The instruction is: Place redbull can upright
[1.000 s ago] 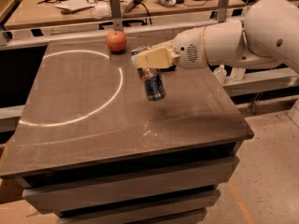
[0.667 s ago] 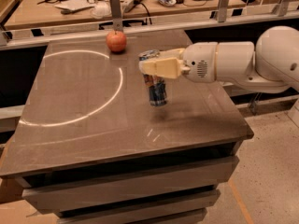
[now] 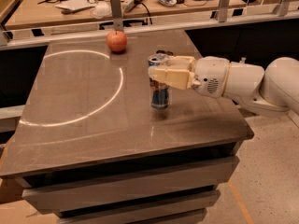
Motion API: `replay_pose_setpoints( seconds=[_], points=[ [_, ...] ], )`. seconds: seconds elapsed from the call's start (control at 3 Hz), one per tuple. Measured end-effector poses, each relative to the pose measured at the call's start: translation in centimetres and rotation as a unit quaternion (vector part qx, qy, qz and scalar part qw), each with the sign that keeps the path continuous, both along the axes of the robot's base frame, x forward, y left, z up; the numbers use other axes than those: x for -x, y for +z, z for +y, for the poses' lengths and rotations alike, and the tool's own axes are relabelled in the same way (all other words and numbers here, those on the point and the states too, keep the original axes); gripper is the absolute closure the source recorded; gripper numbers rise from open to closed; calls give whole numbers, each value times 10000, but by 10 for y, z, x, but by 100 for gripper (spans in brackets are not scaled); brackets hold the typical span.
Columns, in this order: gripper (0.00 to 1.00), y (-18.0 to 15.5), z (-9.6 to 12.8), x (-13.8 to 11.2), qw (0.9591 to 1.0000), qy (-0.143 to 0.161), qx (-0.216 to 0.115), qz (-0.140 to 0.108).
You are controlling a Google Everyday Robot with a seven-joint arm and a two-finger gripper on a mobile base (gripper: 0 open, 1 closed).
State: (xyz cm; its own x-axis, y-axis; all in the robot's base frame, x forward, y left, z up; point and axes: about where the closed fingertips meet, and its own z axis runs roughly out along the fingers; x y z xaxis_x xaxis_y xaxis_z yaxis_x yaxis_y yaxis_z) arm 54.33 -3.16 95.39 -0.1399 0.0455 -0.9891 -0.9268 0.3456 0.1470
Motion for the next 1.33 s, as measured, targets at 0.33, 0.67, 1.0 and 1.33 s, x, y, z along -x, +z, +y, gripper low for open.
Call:
replay_pose_setpoints(
  seconds=[0.33,0.67,1.0,1.33],
  points=[
    [100,-2,-5,5,9993,105,-223,-296],
    [87,-5,-9,9,9982,212,-281,-491],
    [64,-8,-11,12,9973,300,-263,-614],
    [33,-12,-13,16,9965,399,-207,-704]
  ],
)
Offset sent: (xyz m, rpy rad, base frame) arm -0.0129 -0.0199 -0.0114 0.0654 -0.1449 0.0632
